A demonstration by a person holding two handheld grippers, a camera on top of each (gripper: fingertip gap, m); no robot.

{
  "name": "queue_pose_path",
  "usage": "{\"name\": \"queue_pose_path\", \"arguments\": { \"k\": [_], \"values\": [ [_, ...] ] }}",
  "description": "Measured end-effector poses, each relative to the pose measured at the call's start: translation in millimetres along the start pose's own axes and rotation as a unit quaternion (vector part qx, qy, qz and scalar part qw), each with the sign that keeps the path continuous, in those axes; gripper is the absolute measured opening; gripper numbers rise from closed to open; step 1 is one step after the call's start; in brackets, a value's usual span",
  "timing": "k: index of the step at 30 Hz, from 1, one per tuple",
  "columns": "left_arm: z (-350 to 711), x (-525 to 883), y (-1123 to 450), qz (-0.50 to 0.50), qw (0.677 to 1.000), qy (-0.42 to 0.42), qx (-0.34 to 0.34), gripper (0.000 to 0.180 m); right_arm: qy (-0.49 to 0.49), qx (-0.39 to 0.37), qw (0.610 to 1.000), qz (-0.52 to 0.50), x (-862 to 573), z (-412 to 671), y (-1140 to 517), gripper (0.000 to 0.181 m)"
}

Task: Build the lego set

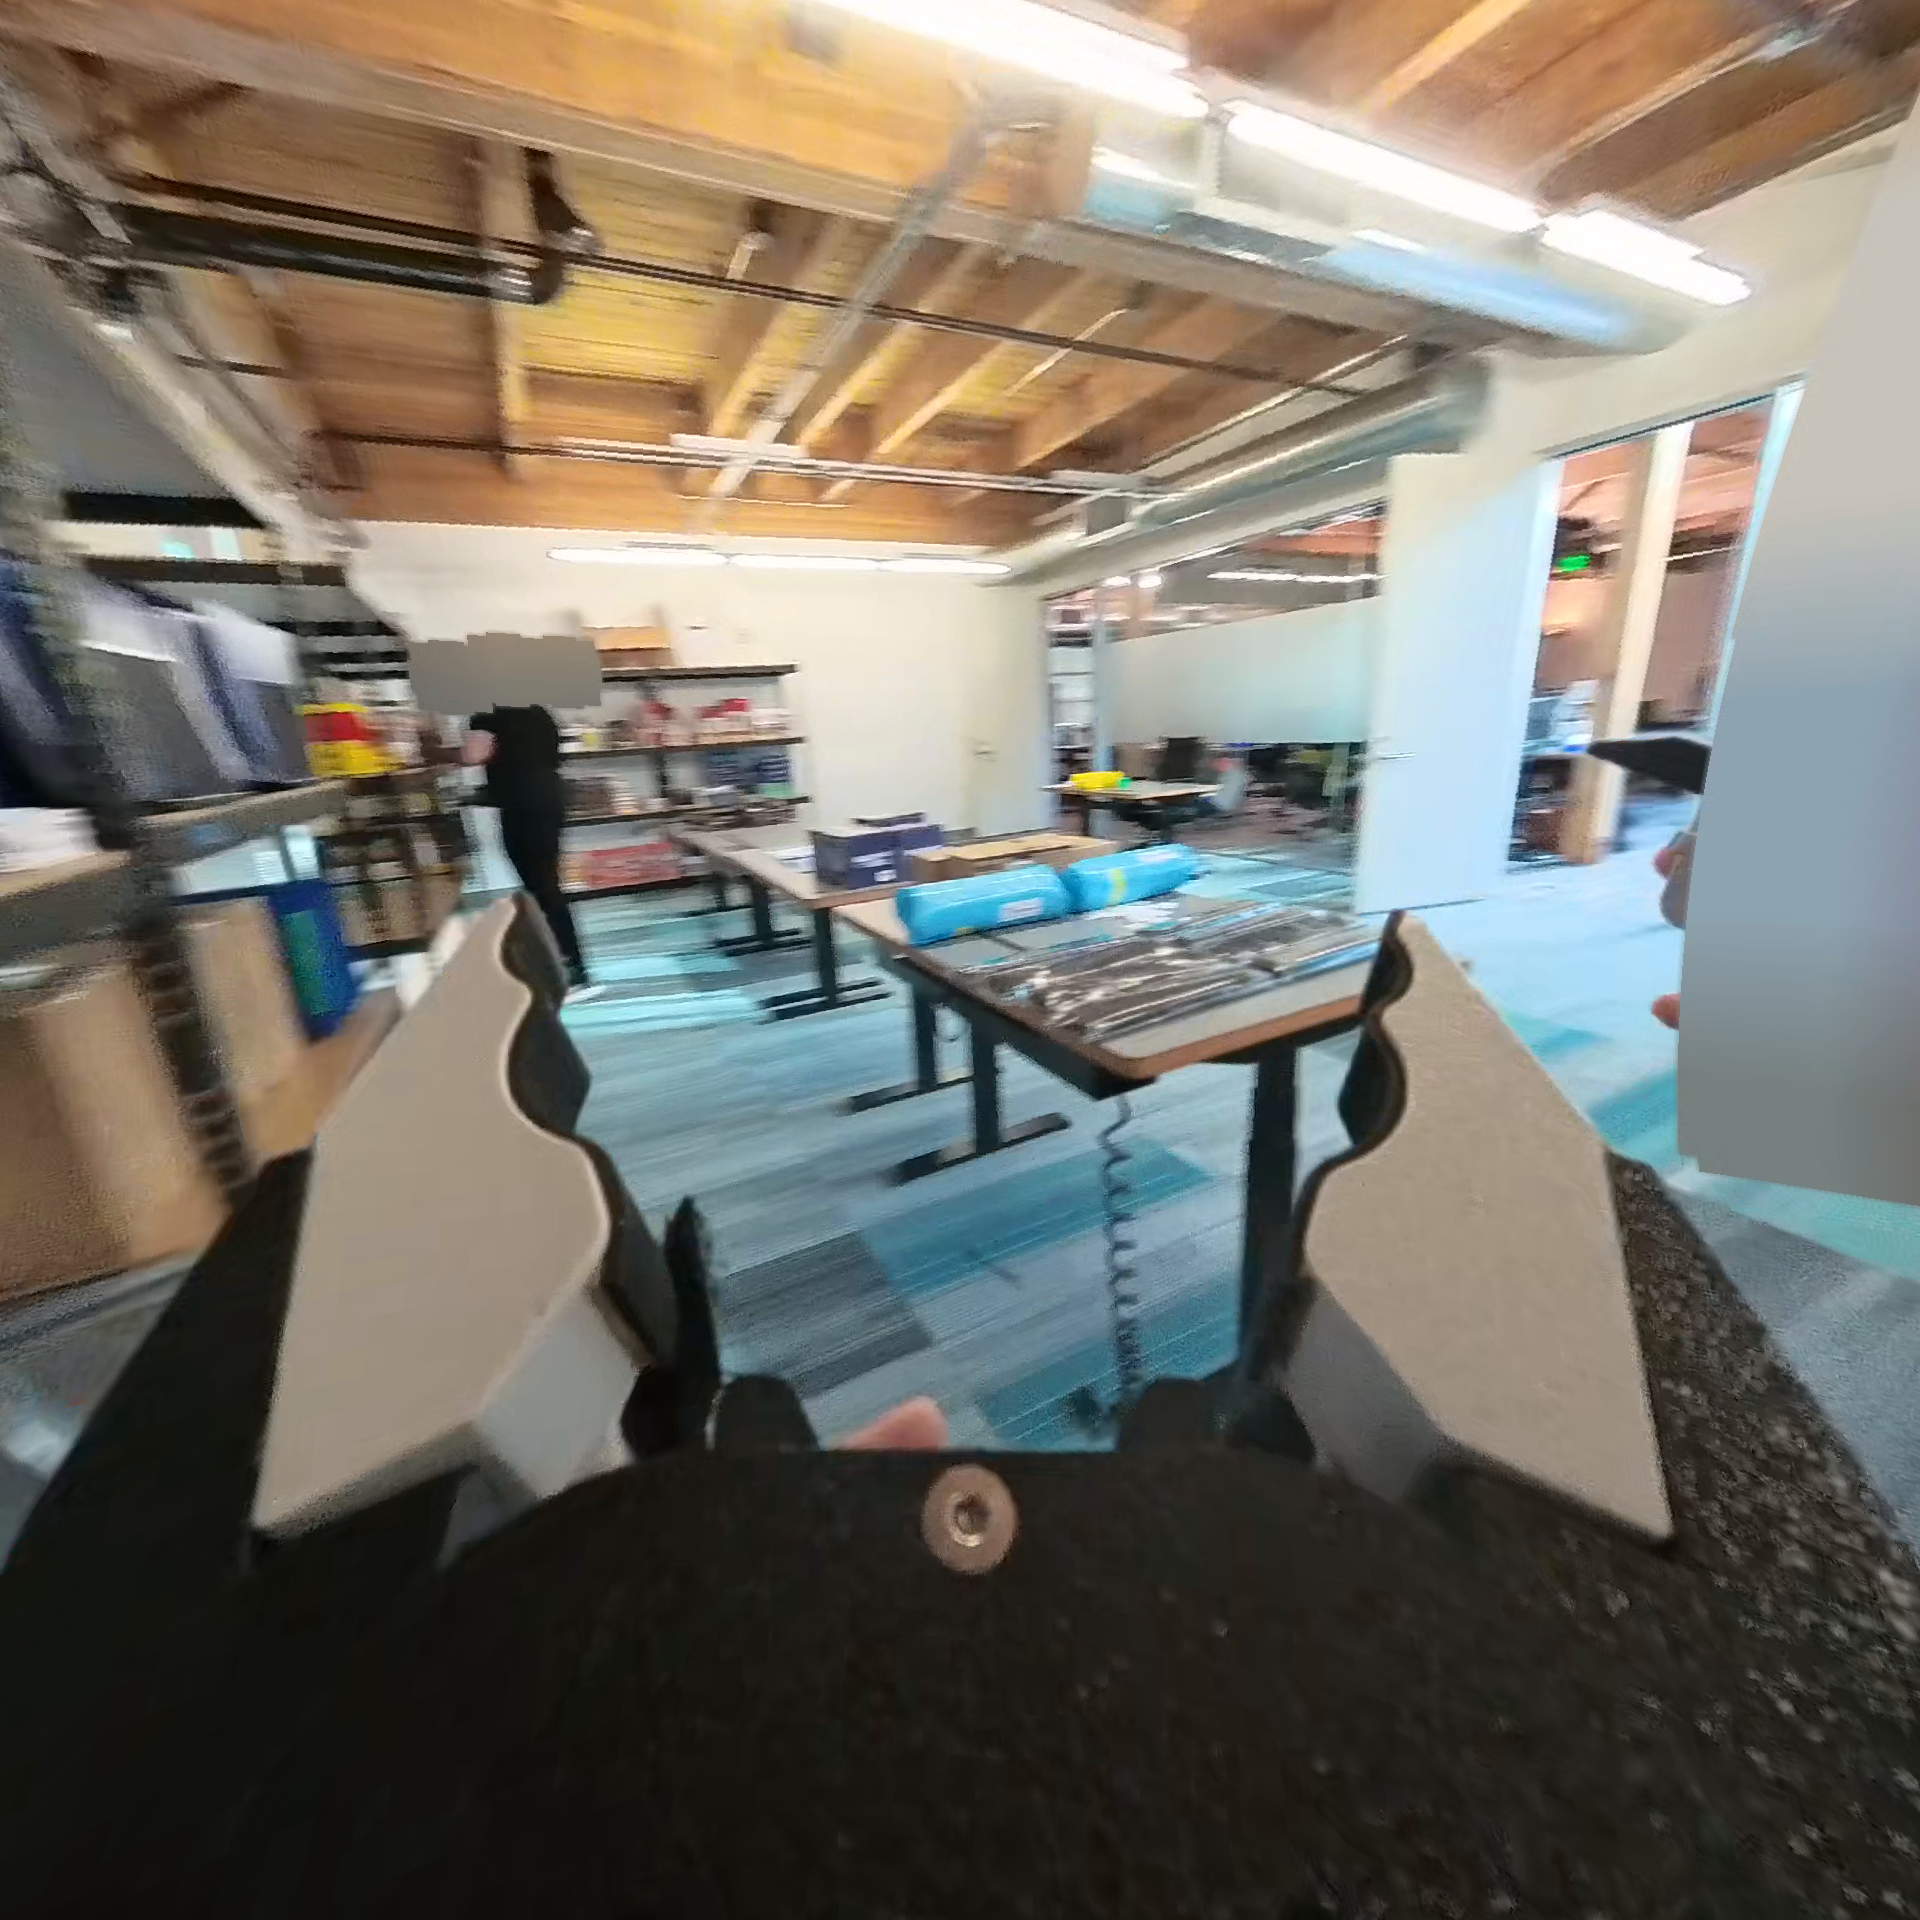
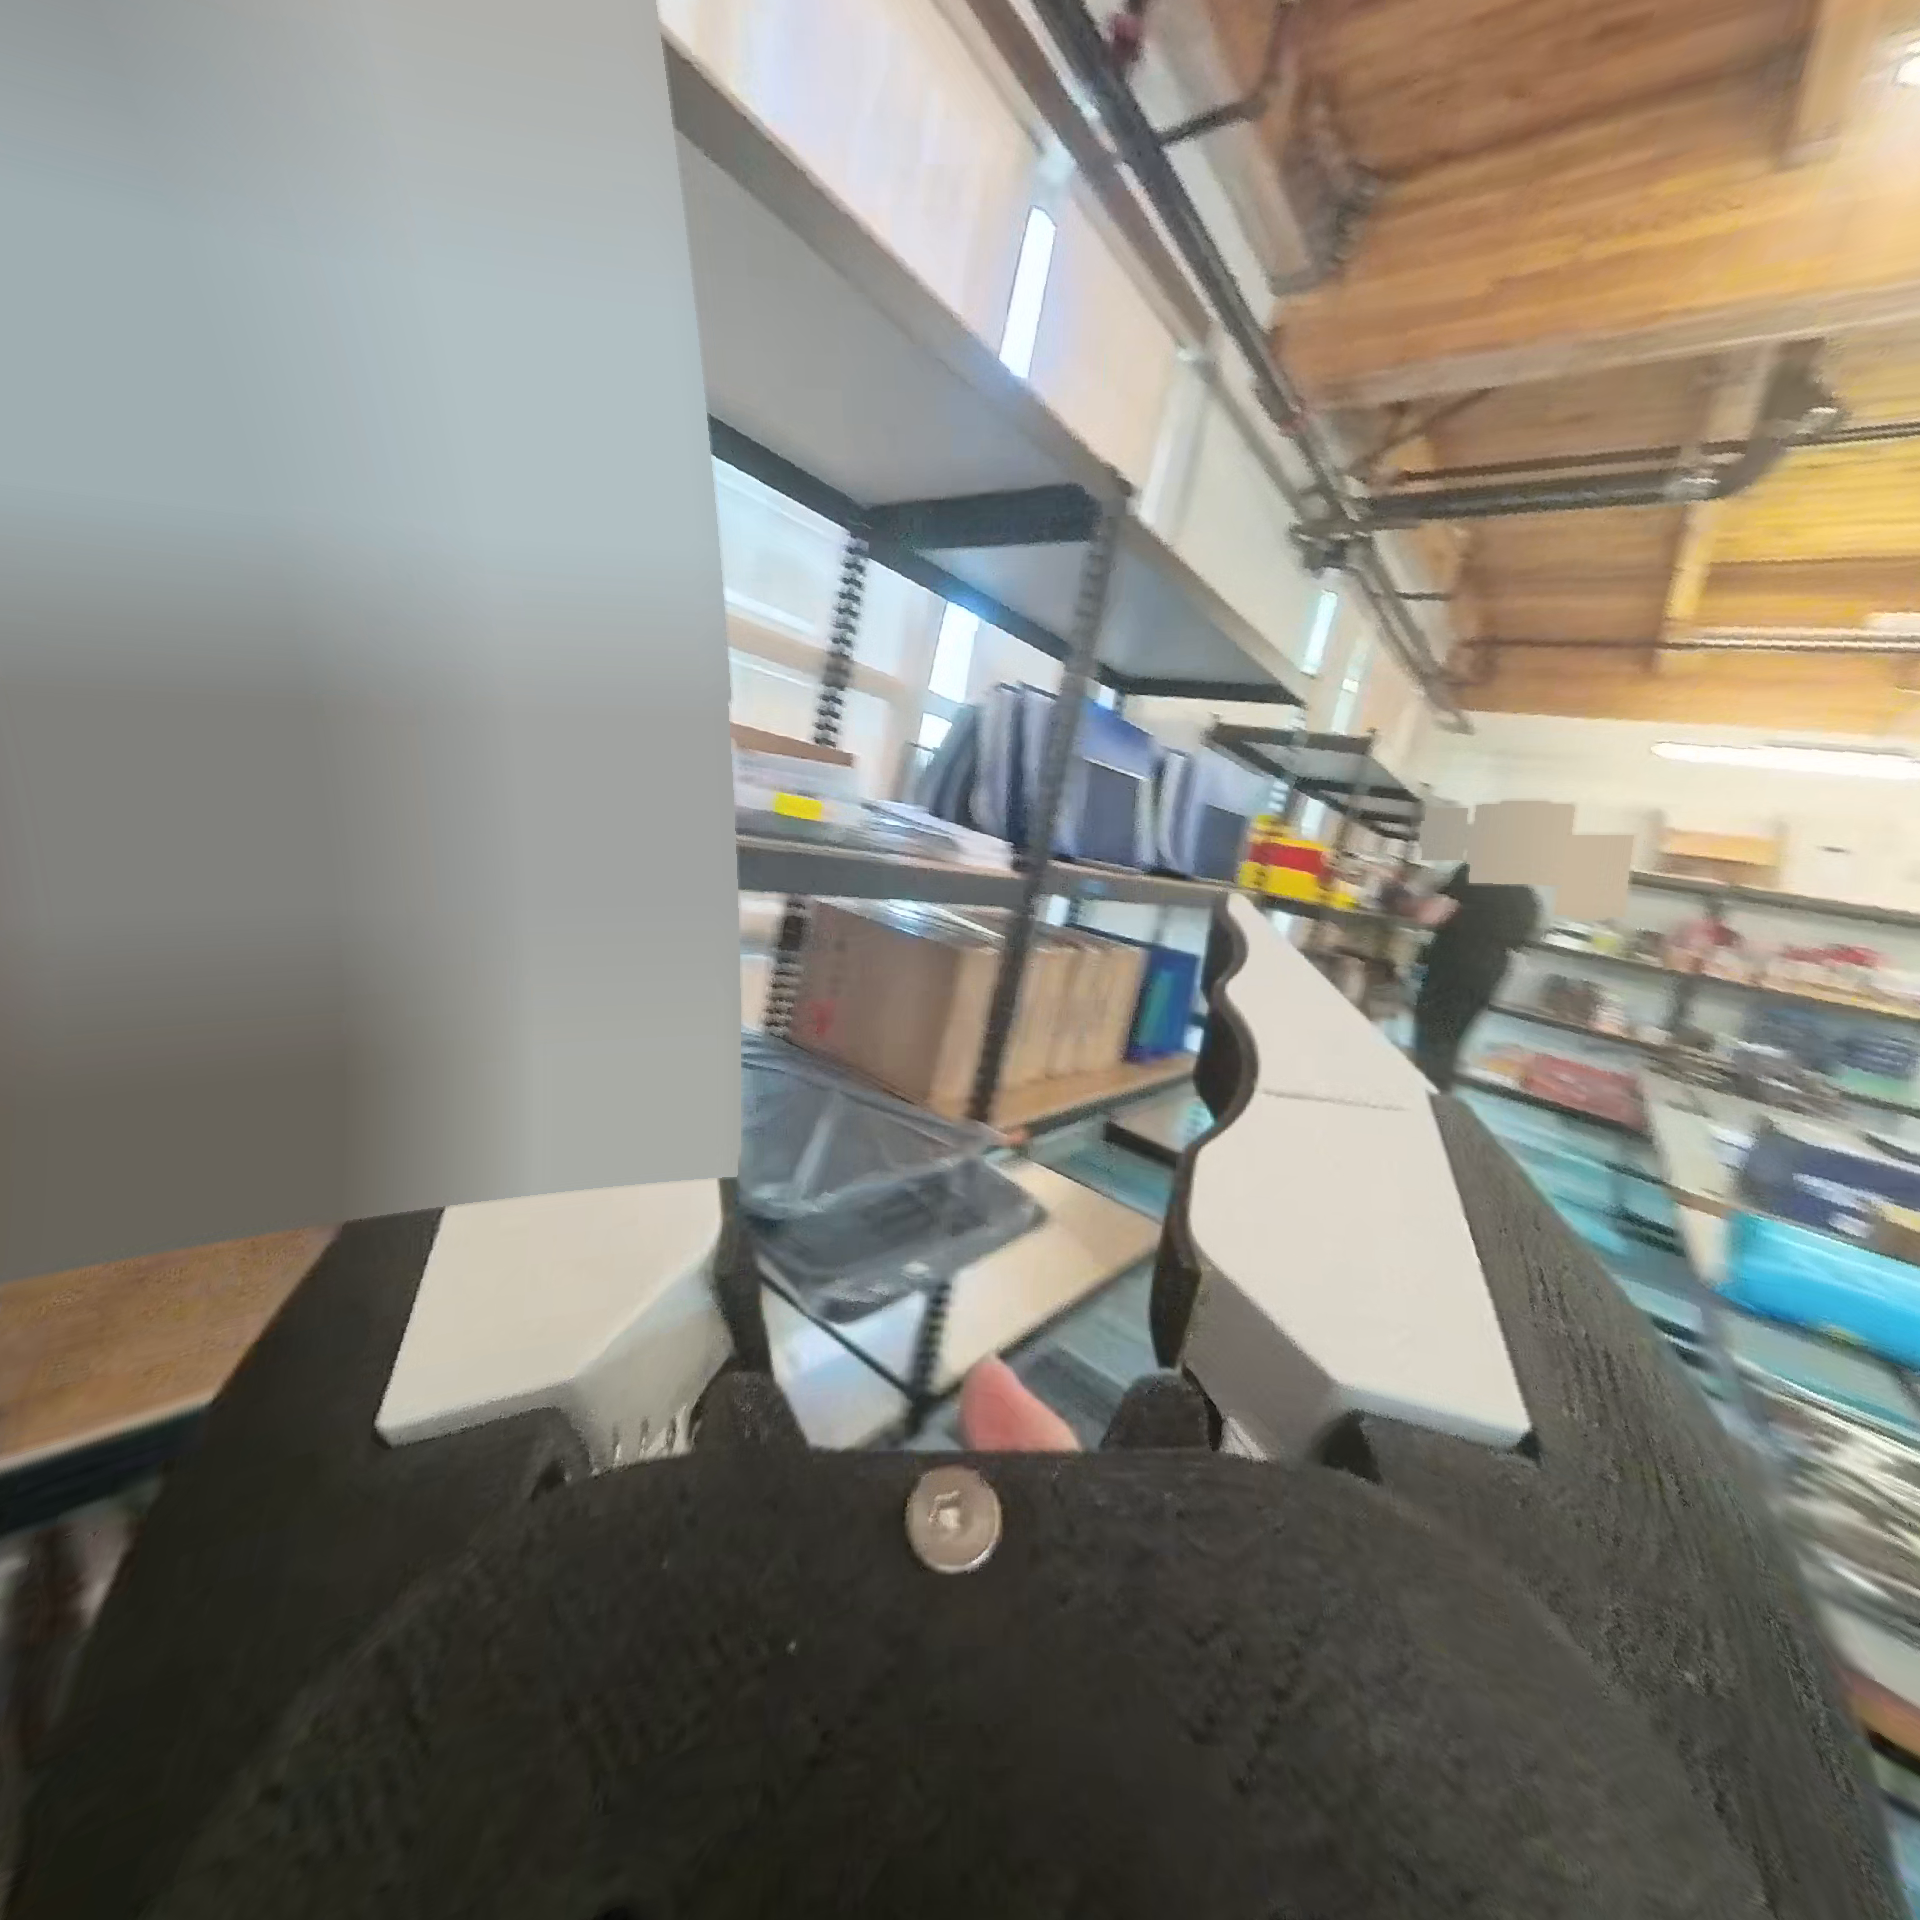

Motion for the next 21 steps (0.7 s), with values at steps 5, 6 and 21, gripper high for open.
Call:
{"name": "queue_pose_path", "arguments": {
  "k": [5,6,21],
  "values": [
    [-59.3,-56.0,-156.3,-0.092,0.994,0.022,-0.048,0.154,0.082,0.006,0.986,-0.147,-135.9,12.6,45.9,0.096],
    [-67.4,-68.5,-190.3,-0.107,0.992,0.024,-0.064,0.156,0.102,0.0,0.979,-0.178,-163.7,20.1,55.4,0.096],
    [-112.9,-515.4,-538.9,-0.511,0.841,0.138,-0.117,0.157,0.268,0.136,0.726,-0.618,-387.9,84.4,387.5,0.098]
  ]
}}
Point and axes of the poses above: each gripper's, where its closed fingertips meet, y back along the fingers, z out of its top, x = y × z across the jaws, the point moved 4 cm from there along y, back along the fingers, and after that the axes turned 6 degrees about -y, right-handed, at the moved point
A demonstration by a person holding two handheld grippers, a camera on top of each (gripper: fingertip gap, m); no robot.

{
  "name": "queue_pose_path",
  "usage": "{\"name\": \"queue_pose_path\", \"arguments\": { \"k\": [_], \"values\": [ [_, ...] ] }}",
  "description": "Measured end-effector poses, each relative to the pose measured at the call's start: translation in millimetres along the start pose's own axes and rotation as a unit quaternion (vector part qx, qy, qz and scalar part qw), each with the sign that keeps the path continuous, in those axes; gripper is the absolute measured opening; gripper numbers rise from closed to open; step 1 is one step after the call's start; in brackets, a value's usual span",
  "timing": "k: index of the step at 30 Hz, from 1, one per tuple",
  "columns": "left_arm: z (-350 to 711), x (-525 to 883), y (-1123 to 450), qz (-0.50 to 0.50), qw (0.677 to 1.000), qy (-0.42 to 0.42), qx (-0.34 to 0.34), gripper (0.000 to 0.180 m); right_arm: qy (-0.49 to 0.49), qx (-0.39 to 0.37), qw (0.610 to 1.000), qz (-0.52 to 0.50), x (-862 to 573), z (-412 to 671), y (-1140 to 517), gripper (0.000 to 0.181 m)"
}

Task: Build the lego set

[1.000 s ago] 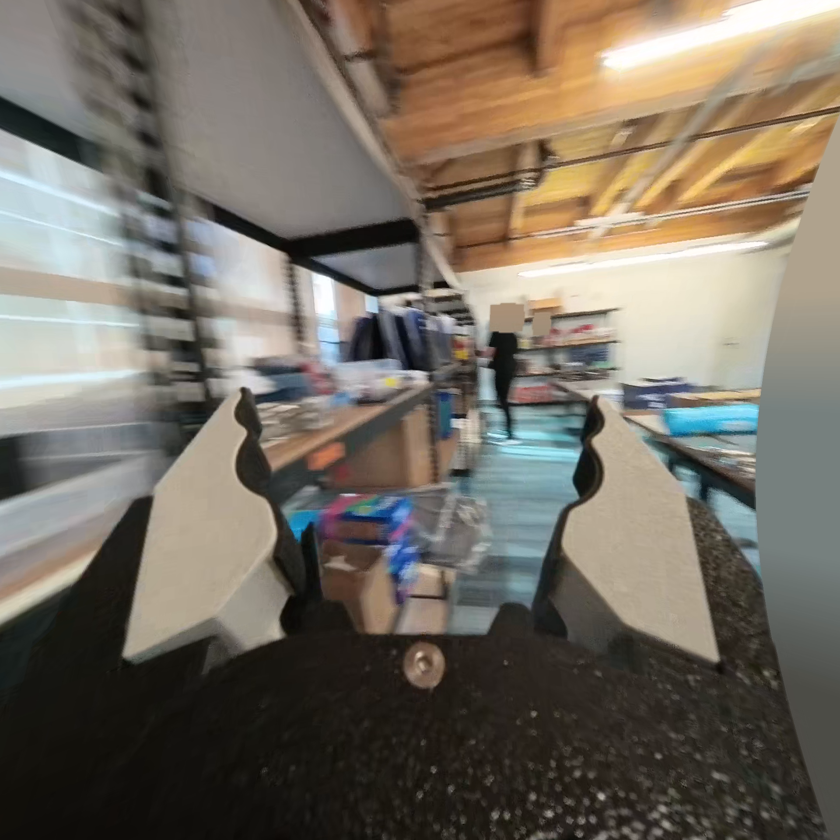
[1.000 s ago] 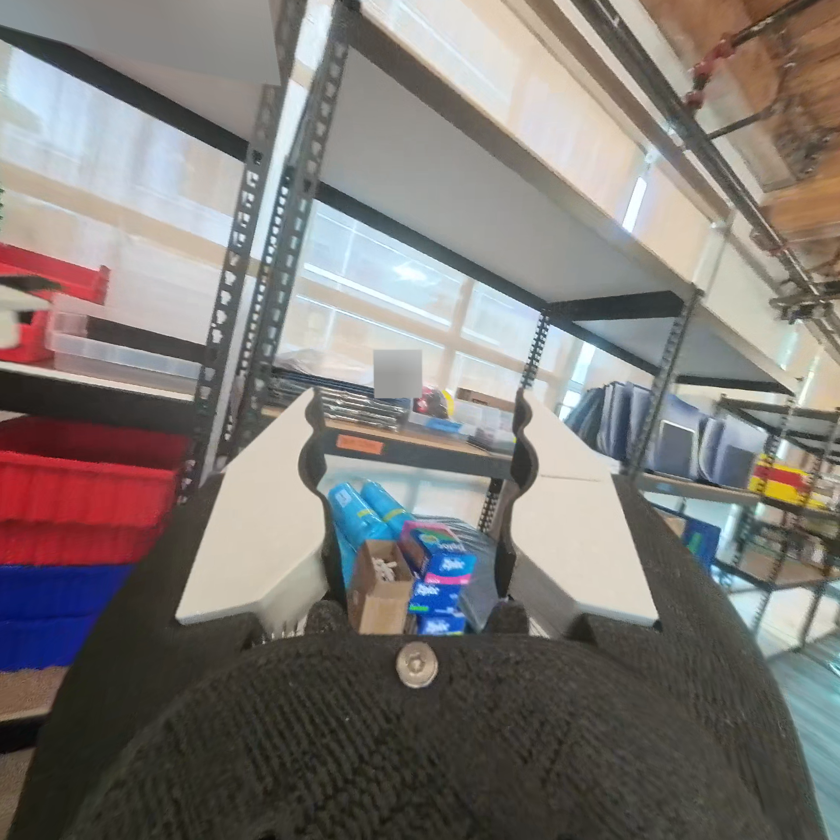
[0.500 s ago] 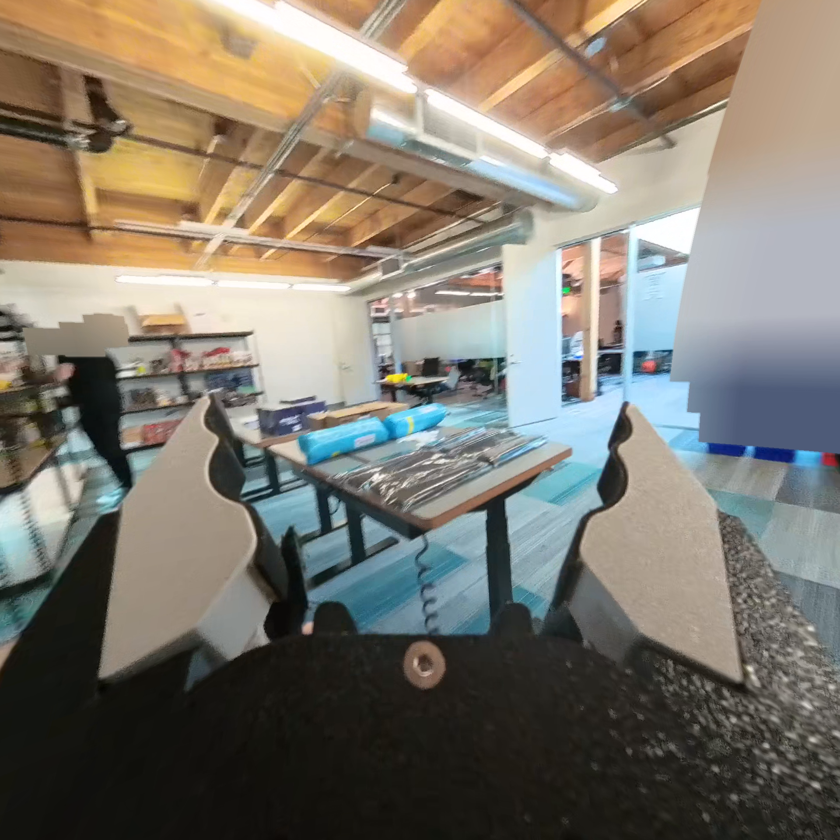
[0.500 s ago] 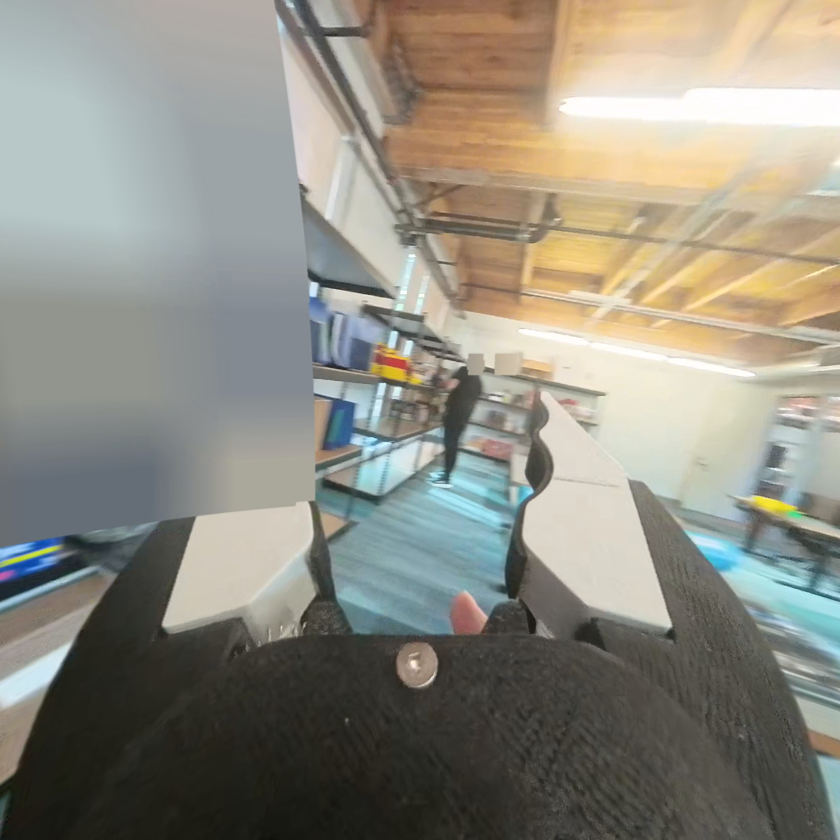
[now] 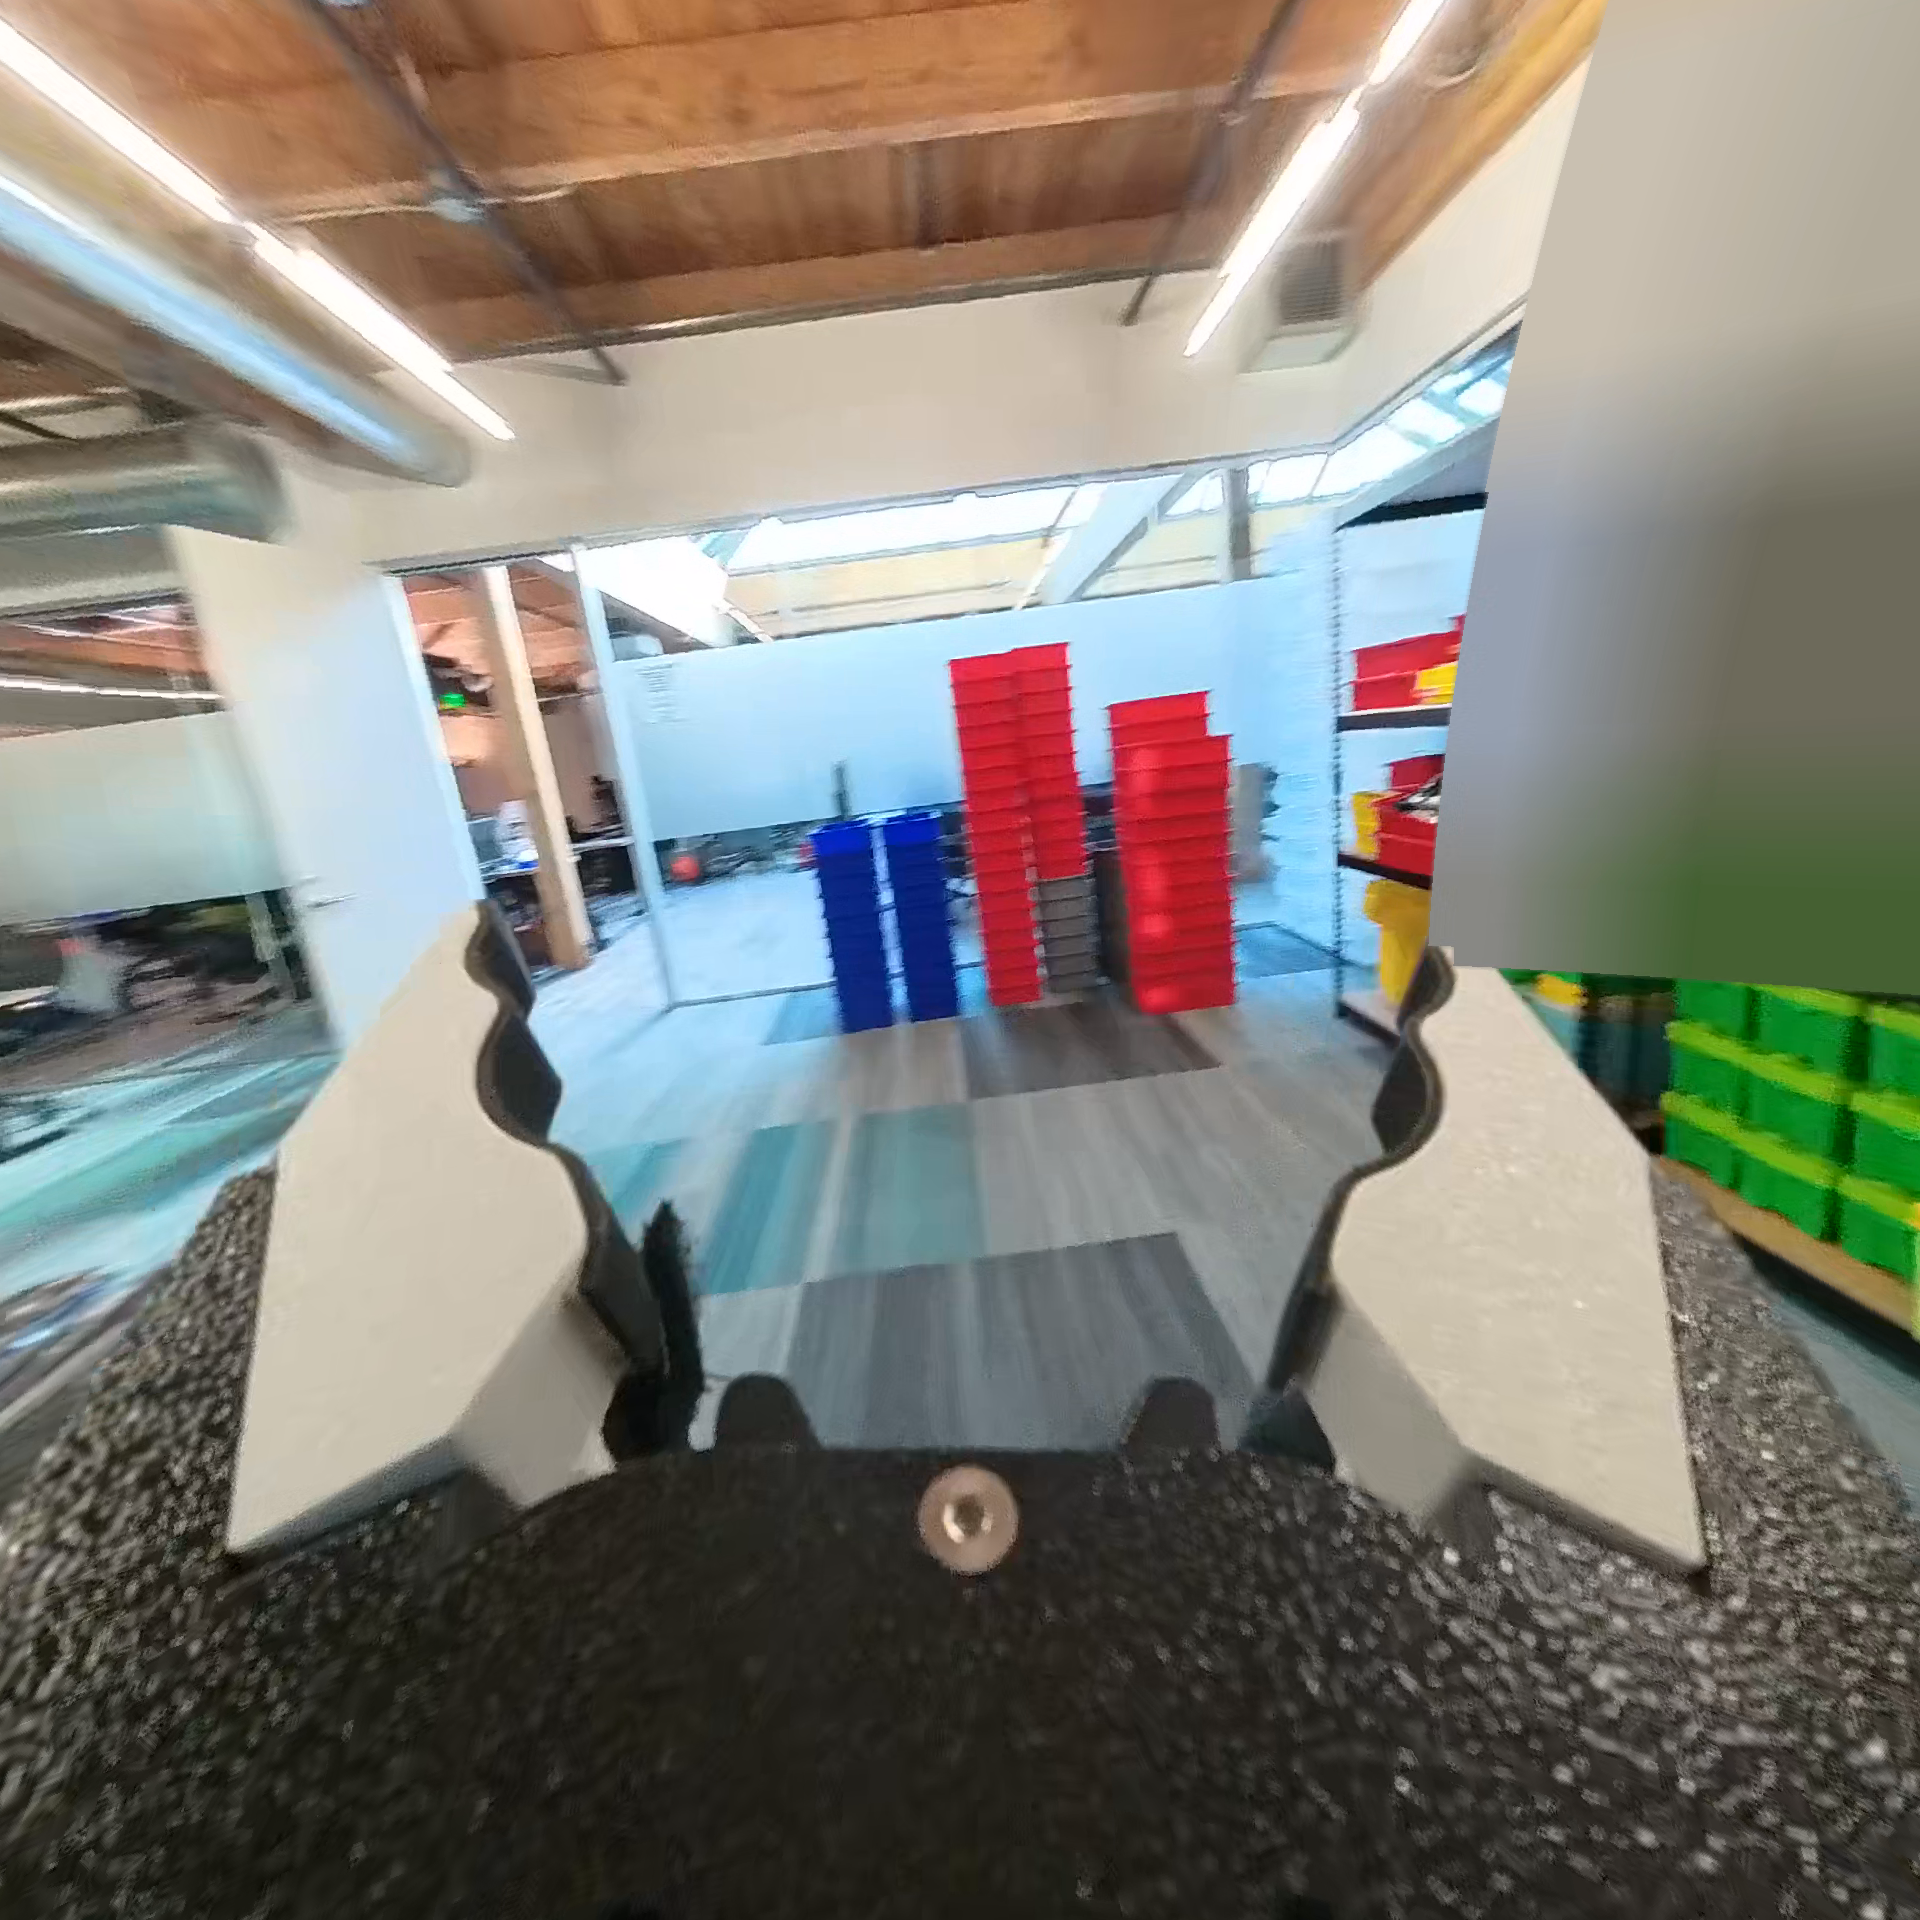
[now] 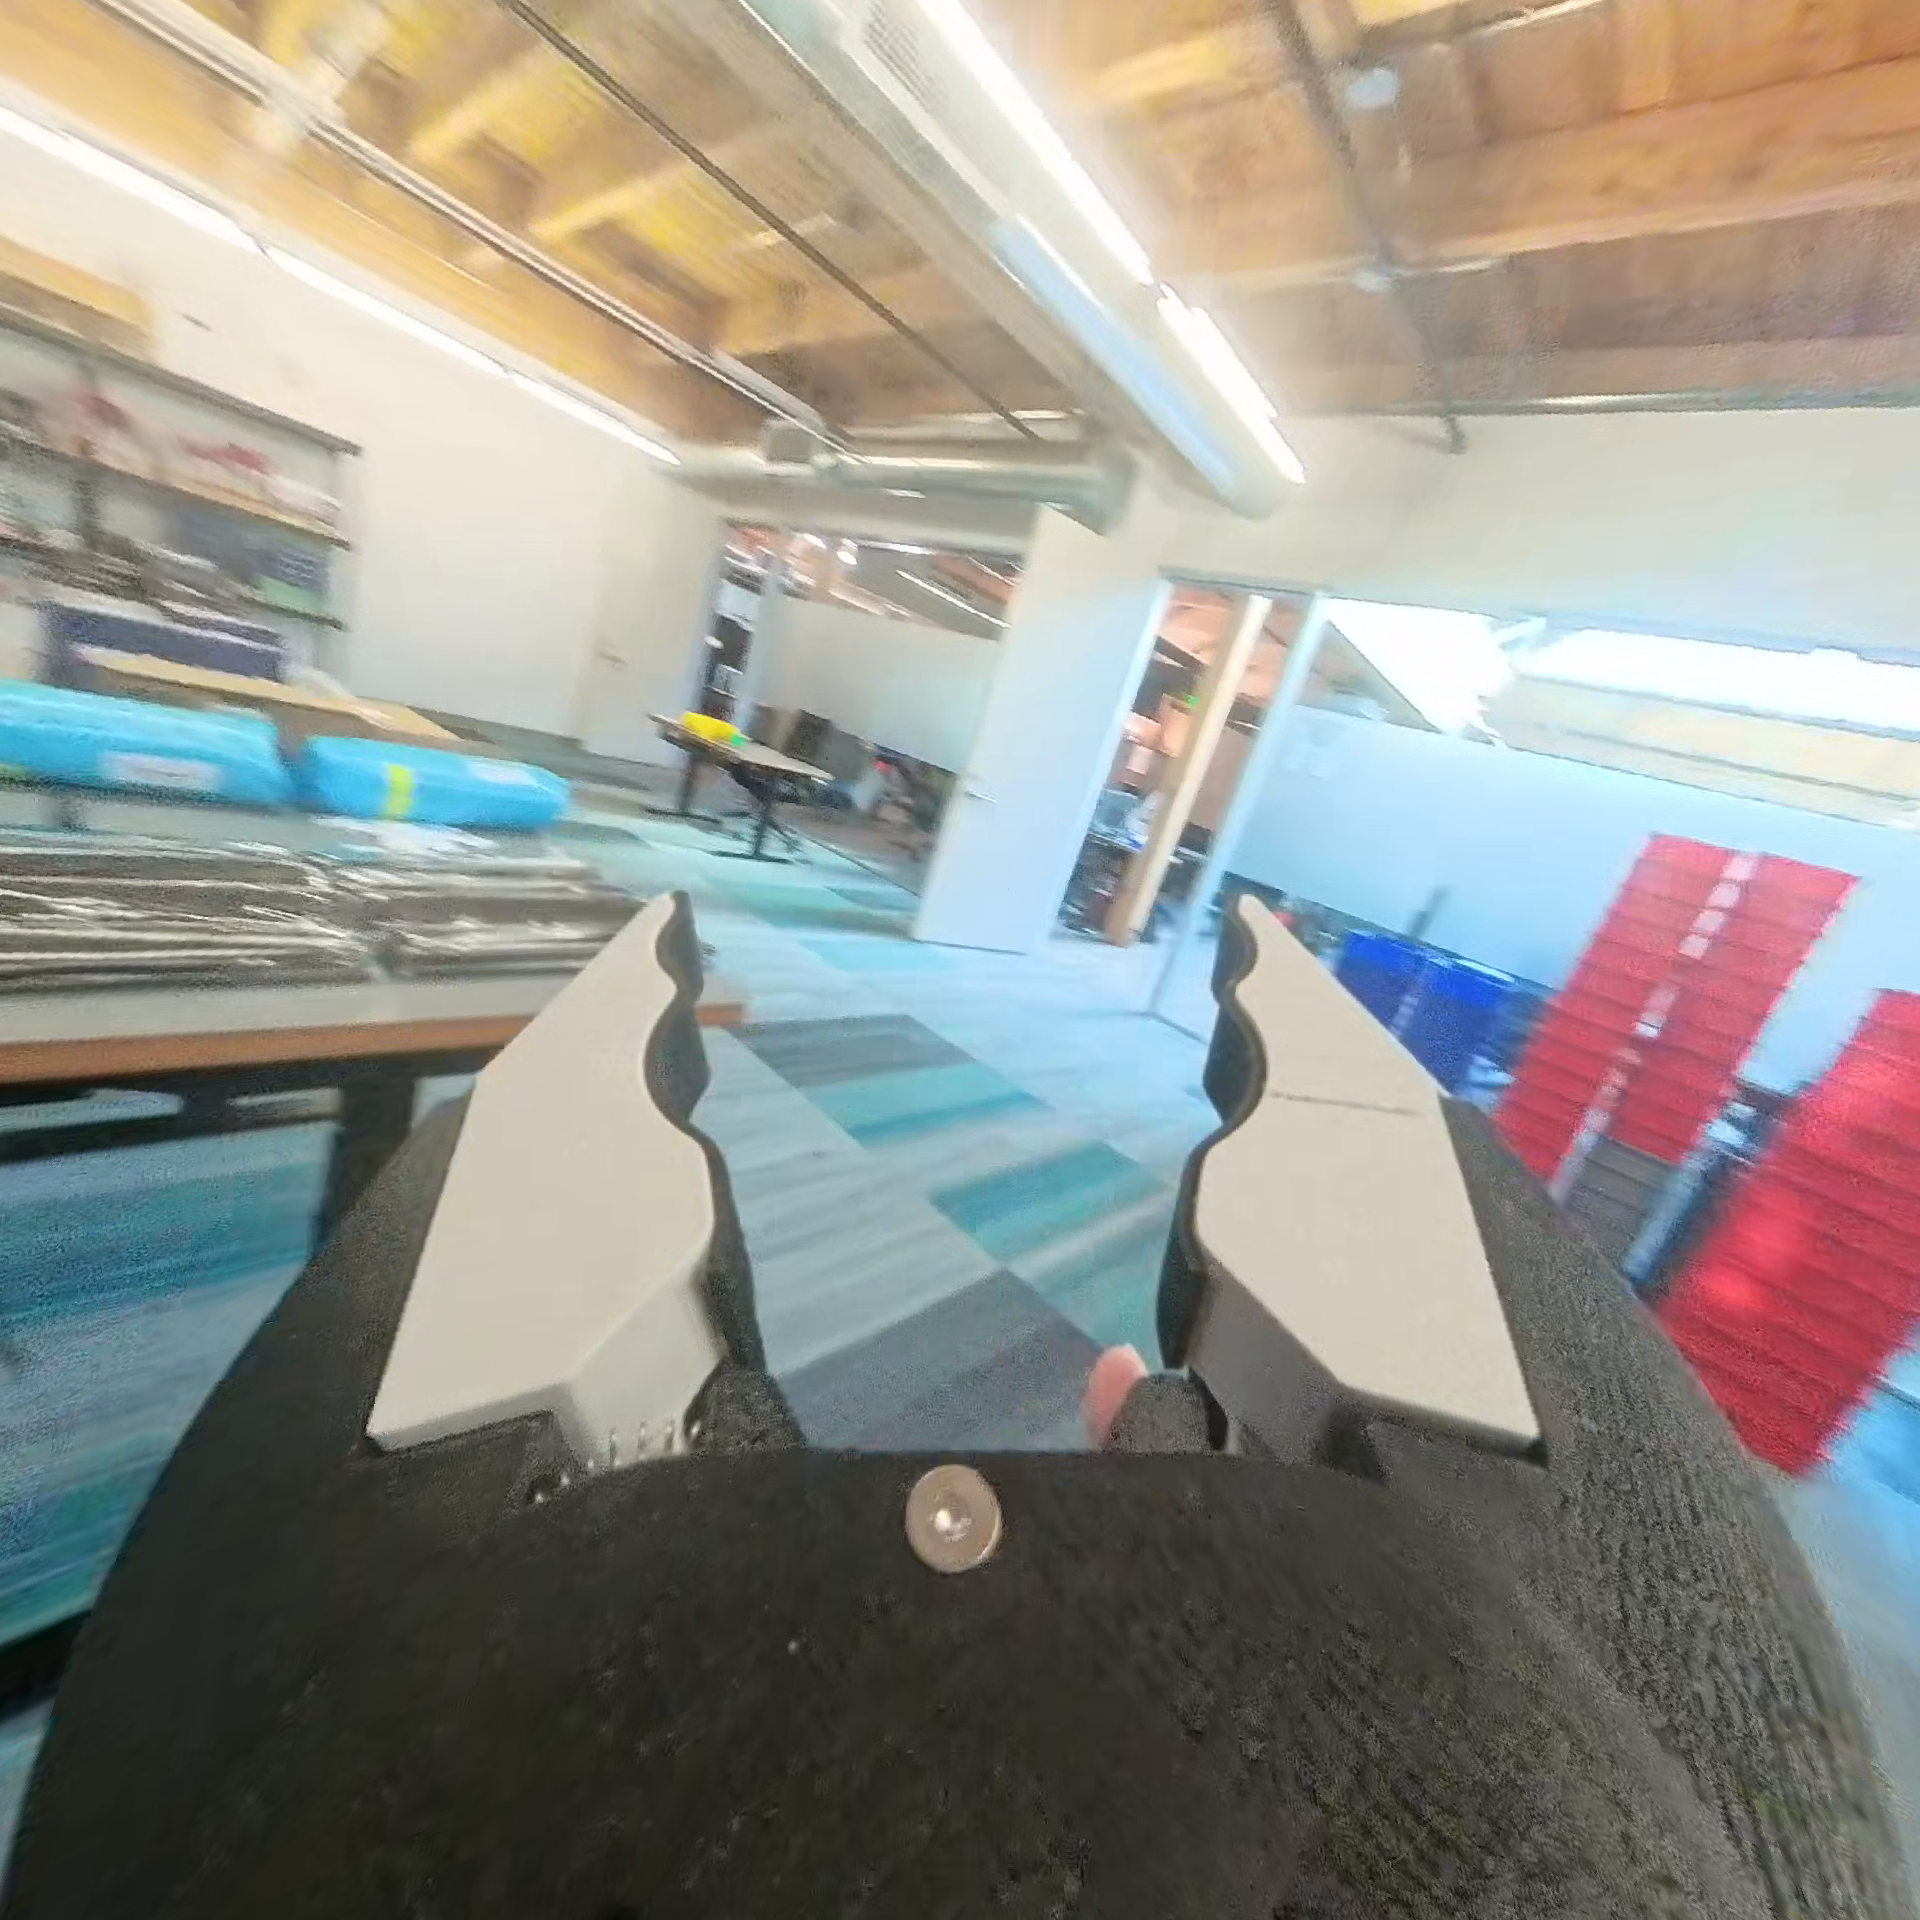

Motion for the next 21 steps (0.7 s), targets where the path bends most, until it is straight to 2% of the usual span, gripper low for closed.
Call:
{"name": "queue_pose_path", "arguments": {
  "k": [3,7,10,12,21],
  "values": [
    [-51.0,-7.8,-95.2,-0.04,0.999,0.034,-0.017,0.157,0.033,0.031,0.995,-0.088,-73.5,-38.7,-18.3,0.098],
    [-106.0,7.7,-224.4,-0.049,0.998,0.044,-0.007,0.157,0.074,0.028,0.984,-0.158,-169.0,-68.6,-88.6,0.098],
    [-128.4,31.6,-317.7,-0.049,0.996,0.069,0.0,0.157,0.058,0.03,0.987,-0.144,-224.9,-77.2,-180.1,0.103],
    [-144.7,54.1,-365.2,-0.033,0.998,0.057,0.01,0.157,0.069,0.022,0.988,-0.134,-253.2,-84.8,-241.7,0.105],
    [-301.6,211.8,-498.7,0.128,0.985,0.019,0.11,0.157,0.002,-0.028,0.993,-0.118,-335.8,-202.0,-510.0,0.149]
  ]
}}
Point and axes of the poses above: each gripper's, where its closed fingertips meet, y back along the fingers, z out of its top, x = y × z across the jaws, the point moved 4 cm from there along y, back along the fingers, and after that the axes turned 6 degrees about -y, right-handed, at the moved point
